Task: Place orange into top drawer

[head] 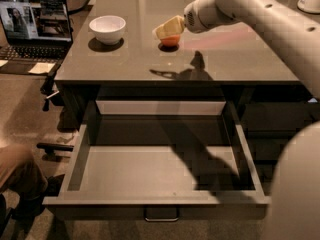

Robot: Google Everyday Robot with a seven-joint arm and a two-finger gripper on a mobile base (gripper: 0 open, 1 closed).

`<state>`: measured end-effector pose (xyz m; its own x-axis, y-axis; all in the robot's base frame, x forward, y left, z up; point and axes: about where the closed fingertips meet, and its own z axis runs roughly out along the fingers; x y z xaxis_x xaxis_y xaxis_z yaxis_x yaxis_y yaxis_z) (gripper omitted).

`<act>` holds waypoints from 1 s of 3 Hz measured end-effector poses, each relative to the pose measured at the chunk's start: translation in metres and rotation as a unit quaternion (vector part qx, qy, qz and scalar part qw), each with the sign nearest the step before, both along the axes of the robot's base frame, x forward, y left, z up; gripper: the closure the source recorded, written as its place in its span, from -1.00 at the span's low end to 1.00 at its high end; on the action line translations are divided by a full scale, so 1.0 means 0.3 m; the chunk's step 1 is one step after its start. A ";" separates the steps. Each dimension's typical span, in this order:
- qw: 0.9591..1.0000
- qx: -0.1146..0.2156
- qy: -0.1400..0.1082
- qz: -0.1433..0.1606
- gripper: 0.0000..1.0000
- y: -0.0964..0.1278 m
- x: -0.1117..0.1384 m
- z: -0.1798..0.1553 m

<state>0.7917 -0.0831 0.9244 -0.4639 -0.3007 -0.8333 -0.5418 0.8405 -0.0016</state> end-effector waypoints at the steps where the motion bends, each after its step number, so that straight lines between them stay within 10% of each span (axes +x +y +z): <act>1: 1.000 0.007 0.008 -0.012 -1.00 0.017 0.115 -0.079; 3: 0.998 0.027 0.024 -0.044 -1.00 0.033 0.242 -0.176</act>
Offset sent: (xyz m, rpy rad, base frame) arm 0.0876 0.0018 -0.0634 0.0453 0.0668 -0.1152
